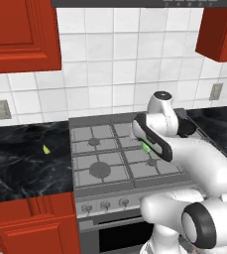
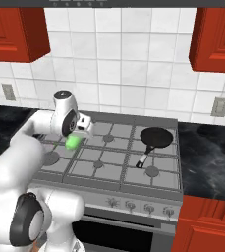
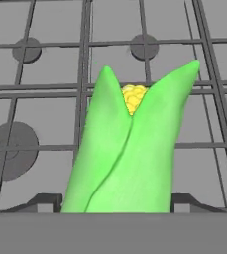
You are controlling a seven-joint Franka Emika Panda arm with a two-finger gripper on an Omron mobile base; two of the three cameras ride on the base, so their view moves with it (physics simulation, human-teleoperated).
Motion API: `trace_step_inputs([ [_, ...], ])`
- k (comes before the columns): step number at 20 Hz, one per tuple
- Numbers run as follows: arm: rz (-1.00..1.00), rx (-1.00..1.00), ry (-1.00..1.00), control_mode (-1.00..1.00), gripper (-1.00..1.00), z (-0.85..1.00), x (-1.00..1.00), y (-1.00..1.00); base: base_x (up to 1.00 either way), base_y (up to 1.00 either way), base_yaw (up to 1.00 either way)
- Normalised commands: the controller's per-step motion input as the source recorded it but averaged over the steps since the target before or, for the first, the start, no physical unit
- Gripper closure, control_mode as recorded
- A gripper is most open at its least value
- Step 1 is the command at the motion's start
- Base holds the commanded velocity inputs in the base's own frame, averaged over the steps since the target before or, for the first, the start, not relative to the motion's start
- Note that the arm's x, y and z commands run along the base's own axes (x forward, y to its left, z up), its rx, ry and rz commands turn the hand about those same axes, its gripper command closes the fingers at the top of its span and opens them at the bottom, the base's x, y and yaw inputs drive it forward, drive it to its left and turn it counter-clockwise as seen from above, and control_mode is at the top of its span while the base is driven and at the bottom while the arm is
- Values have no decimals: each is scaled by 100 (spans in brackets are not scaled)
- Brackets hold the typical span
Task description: Put the corn and lemon wedge in the pan. Then turn on the rear right burner and set the heat to medium.
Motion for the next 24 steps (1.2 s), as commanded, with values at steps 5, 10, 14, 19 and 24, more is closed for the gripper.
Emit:
trace_step_inputs([
  [5, -18, -8, 26, -100, 100, 15, 66, -81, 0, 0, 0],
  [10, -13, -5, 22, -100, 100, 2, 67, -62, 0, 0, 0],
  [14, 0, 0, 5, -100, 100, 0, 61, -27, 0, 0, 0],
  [19, 0, 0, 1, -100, 100, 0, 48, -45, 0, 0, 0],
  [24, 0, 3, -2, -100, 100, -21, 0, -44, 0, 0, 0],
])
